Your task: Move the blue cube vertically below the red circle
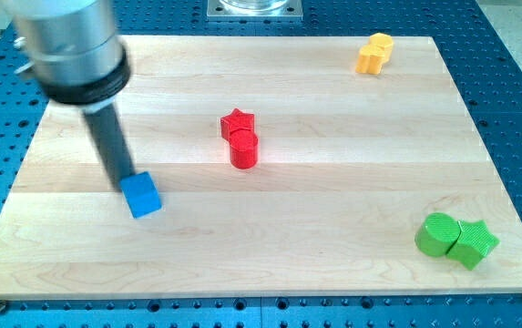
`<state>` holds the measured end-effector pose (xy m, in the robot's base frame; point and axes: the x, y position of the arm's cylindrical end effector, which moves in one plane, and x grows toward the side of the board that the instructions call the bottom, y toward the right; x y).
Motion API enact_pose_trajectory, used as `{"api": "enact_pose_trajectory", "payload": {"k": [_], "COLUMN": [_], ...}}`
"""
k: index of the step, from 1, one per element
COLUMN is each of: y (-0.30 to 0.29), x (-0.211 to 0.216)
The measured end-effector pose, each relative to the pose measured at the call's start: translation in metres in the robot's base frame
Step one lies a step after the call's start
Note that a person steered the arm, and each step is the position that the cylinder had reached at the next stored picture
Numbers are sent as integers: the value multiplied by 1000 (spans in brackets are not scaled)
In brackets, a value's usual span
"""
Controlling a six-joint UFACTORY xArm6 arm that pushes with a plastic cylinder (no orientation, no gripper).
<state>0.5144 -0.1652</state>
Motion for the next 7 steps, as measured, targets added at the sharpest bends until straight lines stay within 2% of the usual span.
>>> {"api": "enact_pose_trajectory", "payload": {"k": [1,2,3,4,5,6,7], "y": [59,33,97,98,166,213,177], "x": [13,24,37,29,19,38,58]}}
